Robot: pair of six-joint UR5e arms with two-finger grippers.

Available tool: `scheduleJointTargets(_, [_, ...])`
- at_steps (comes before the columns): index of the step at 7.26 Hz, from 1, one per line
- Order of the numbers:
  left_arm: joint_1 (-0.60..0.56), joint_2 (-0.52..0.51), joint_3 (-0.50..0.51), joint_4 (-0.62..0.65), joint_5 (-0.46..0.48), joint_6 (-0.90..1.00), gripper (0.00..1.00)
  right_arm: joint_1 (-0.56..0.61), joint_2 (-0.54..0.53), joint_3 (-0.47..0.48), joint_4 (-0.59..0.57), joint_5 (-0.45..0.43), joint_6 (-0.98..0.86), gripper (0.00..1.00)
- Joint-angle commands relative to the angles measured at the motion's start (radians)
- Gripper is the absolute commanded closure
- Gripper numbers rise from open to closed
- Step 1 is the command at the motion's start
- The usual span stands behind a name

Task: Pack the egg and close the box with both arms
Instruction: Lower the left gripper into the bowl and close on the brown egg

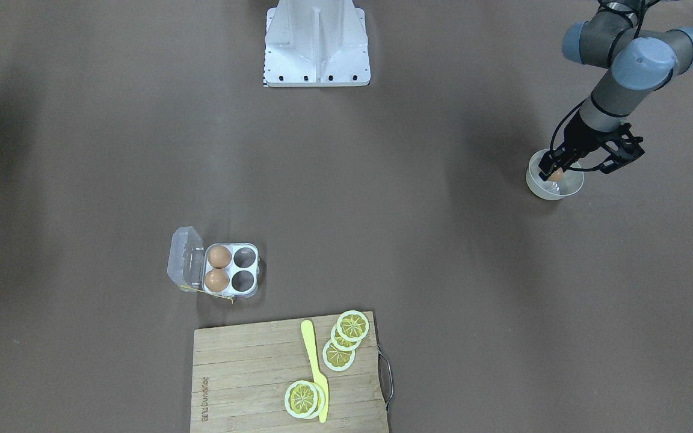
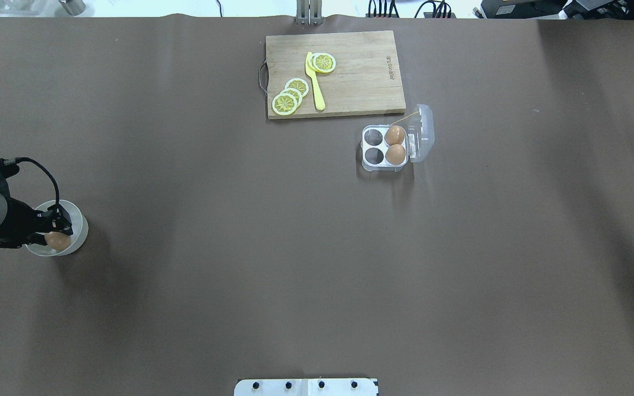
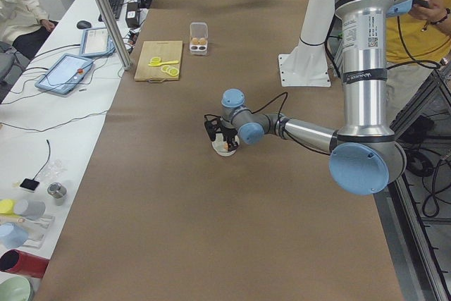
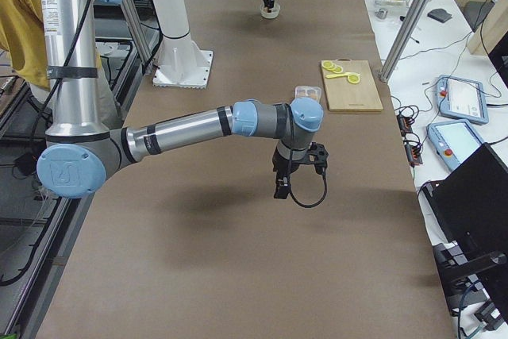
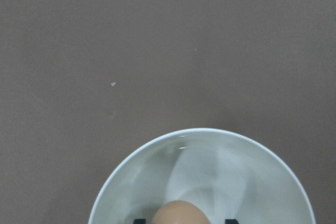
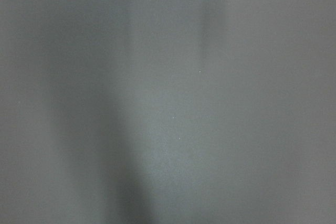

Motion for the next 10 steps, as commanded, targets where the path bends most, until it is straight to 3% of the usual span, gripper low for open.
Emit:
scheduleJointTargets(1, [0.026, 0.001, 0.0, -0.001, 0.001, 0.0, 0.43, 0.0, 0.001, -0.001, 0.0, 0.001, 0.0, 0.0])
scheduleJointTargets(3, [0.029, 0.001, 0.0, -0.001, 0.0, 0.0, 0.54, 0.0, 0.0, -0.001, 0.0, 0.0, -0.002, 0.0])
scheduleJointTargets(4, [0.029, 0.002, -0.003, -0.003, -0.002, 0.003, 0.67, 0.0, 0.0, -0.001, 0.0, 0.0, -0.002, 0.0])
scheduleJointTargets(5, [0.029, 0.002, -0.012, 0.002, -0.003, 0.008, 0.7, 0.0, 0.0, -0.001, 0.0, 0.0, -0.003, 0.0])
scheduleJointTargets(8, [0.016, 0.01, -0.101, 0.061, -0.002, 0.021, 0.88, 0.0, -0.002, -0.001, 0.0, 0.001, -0.005, 0.0])
scheduleJointTargets(10, [-0.016, -0.01, -0.15, 0.167, -0.005, 0.054, 0.88, 0.0, -0.005, -0.003, 0.0, 0.001, -0.006, 0.0])
